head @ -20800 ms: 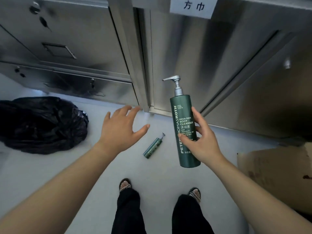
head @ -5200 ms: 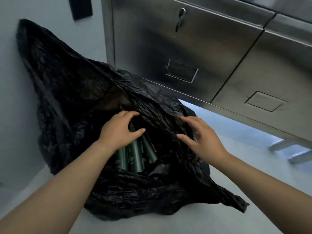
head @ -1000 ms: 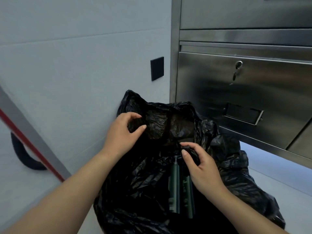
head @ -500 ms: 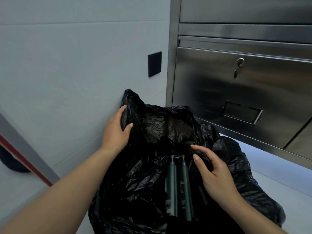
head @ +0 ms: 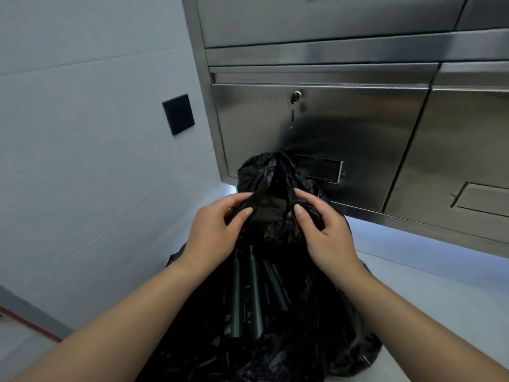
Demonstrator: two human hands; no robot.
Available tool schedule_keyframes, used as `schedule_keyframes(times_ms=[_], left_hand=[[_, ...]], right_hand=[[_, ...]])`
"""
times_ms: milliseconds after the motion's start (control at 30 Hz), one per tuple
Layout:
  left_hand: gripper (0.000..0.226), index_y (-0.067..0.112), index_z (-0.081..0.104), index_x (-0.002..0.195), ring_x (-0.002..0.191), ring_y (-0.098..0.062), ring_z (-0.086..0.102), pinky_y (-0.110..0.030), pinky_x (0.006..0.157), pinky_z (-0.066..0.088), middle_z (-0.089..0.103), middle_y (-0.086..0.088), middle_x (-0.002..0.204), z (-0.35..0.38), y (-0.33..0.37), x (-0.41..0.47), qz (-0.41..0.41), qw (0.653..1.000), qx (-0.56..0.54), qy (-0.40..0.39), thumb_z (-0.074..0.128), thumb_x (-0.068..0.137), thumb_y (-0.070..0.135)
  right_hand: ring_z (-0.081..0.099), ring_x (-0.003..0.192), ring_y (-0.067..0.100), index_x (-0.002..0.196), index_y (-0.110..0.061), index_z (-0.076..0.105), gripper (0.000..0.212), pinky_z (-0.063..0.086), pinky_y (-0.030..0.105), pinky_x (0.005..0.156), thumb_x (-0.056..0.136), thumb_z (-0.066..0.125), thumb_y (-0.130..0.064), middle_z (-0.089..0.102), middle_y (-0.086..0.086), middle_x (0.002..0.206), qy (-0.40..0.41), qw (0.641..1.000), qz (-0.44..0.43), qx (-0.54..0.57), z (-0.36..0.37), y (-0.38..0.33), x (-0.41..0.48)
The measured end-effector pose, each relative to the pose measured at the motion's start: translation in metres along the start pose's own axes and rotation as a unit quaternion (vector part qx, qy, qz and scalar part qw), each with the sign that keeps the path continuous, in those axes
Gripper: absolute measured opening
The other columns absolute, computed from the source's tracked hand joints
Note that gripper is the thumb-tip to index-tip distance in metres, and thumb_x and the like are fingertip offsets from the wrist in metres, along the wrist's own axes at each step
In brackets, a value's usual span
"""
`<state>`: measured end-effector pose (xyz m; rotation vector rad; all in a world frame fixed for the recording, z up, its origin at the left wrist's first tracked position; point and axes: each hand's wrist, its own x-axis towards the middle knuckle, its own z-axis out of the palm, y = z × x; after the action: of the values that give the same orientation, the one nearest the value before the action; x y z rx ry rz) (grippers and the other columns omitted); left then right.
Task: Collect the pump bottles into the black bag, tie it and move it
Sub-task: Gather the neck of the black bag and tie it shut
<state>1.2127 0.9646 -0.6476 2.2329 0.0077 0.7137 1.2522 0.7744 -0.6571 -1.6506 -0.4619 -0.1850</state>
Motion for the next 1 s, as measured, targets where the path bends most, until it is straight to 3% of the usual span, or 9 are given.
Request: schedule_keyframes(times_ms=[233, 300, 367, 433, 600, 633, 833, 933, 1000], left_hand=[[0.029, 0.041, 0.063, 0.109, 0.098, 0.007, 0.063, -0.013, 0.088, 0.048, 0.068, 0.028, 0.102, 0.042, 0.053, -0.019, 0.029, 0.998, 0.003, -0.047, 0.066, 0.086, 0.024], [0.029, 0.038, 0.065, 0.110, 0.098, 0.008, 0.062, -0.014, 0.088, 0.048, 0.065, 0.031, 0.101, 0.050, 0.059, -0.024, 0.043, 0.998, 0.021, -0.051, 0.067, 0.085, 0.023], [0.028, 0.033, 0.068, 0.110, 0.098, 0.008, 0.062, -0.011, 0.087, 0.047, 0.062, 0.034, 0.099, 0.055, 0.062, -0.030, 0.049, 0.997, 0.034, -0.053, 0.069, 0.084, 0.021], [0.029, 0.029, 0.069, 0.110, 0.098, 0.009, 0.061, -0.008, 0.085, 0.046, 0.060, 0.037, 0.098, 0.054, 0.061, -0.037, 0.051, 0.997, 0.034, -0.051, 0.069, 0.084, 0.019], [0.029, 0.030, 0.068, 0.111, 0.098, 0.011, 0.060, -0.009, 0.085, 0.045, 0.063, 0.033, 0.100, 0.045, 0.053, -0.058, 0.057, 0.995, 0.015, -0.081, 0.070, 0.083, 0.021], [0.031, 0.030, 0.066, 0.113, 0.102, 0.008, 0.059, -0.013, 0.089, 0.046, 0.063, 0.029, 0.105, 0.041, 0.052, -0.057, 0.065, 0.994, 0.021, -0.085, 0.069, 0.083, 0.025], [0.073, 0.040, 0.028, 0.143, 0.139, -0.007, 0.025, -0.013, 0.111, 0.013, 0.029, 0.014, 0.151, 0.016, 0.041, -0.029, 0.089, 0.987, 0.076, -0.110, 0.059, 0.079, 0.058], [0.075, 0.047, 0.015, 0.143, 0.146, -0.010, 0.008, -0.026, 0.115, 0.008, 0.013, 0.014, 0.158, 0.021, 0.042, -0.020, 0.114, 0.979, 0.061, -0.158, 0.055, 0.080, 0.062], [0.063, 0.050, 0.023, 0.140, 0.146, -0.007, -0.001, -0.027, 0.115, 0.005, 0.010, 0.019, 0.157, 0.033, 0.046, -0.021, 0.128, 0.974, 0.032, -0.183, 0.052, 0.084, 0.059]], right_hand=[[0.047, 0.111, -0.020, 0.131, -0.026, 0.054, 0.040, 0.035, 0.001, 0.093, 0.091, 0.058, -0.029, 0.056, -0.024, 0.119, 0.012, 0.999, 0.013, 0.044, -0.043, -0.007, 0.017], [0.044, 0.104, -0.027, 0.132, -0.023, 0.053, 0.042, 0.032, -0.003, 0.089, 0.091, 0.058, -0.028, 0.052, -0.027, 0.117, -0.001, 0.999, 0.022, 0.042, -0.048, -0.005, 0.018], [0.048, 0.107, -0.020, 0.132, -0.020, 0.053, 0.043, 0.034, 0.000, 0.090, 0.090, 0.059, -0.029, 0.055, -0.021, 0.119, -0.018, 0.999, 0.036, 0.031, -0.049, 0.001, 0.015], [0.056, 0.108, -0.006, 0.125, -0.017, 0.059, 0.038, 0.039, 0.004, 0.089, 0.089, 0.060, -0.030, 0.063, -0.012, 0.116, -0.032, 0.998, 0.052, 0.017, -0.047, 0.006, 0.010], [0.058, 0.070, -0.012, 0.088, -0.027, 0.062, 0.000, 0.039, 0.002, 0.062, 0.088, 0.062, -0.027, 0.064, -0.018, 0.075, -0.058, 0.998, 0.031, -0.012, -0.042, 0.009, -0.007], [0.058, 0.067, -0.010, 0.084, -0.028, 0.060, 0.005, 0.040, 0.004, 0.061, 0.089, 0.061, -0.027, 0.063, -0.017, 0.071, -0.061, 0.998, 0.023, -0.013, -0.042, 0.008, -0.009], [0.059, 0.072, -0.004, 0.082, -0.031, 0.060, 0.010, 0.043, 0.010, 0.066, 0.091, 0.059, -0.027, 0.064, -0.020, 0.074, -0.092, 0.995, -0.014, -0.028, -0.044, -0.009, -0.016], [0.060, 0.073, -0.002, 0.084, -0.029, 0.061, 0.006, 0.045, 0.015, 0.068, 0.090, 0.058, -0.029, 0.064, -0.019, 0.077, -0.107, 0.993, -0.036, -0.042, -0.049, -0.020, -0.024], [0.058, 0.071, 0.000, 0.084, -0.027, 0.060, 0.006, 0.046, 0.018, 0.067, 0.088, 0.058, -0.031, 0.063, -0.015, 0.075, -0.104, 0.992, -0.044, -0.048, -0.053, -0.027, -0.029]])
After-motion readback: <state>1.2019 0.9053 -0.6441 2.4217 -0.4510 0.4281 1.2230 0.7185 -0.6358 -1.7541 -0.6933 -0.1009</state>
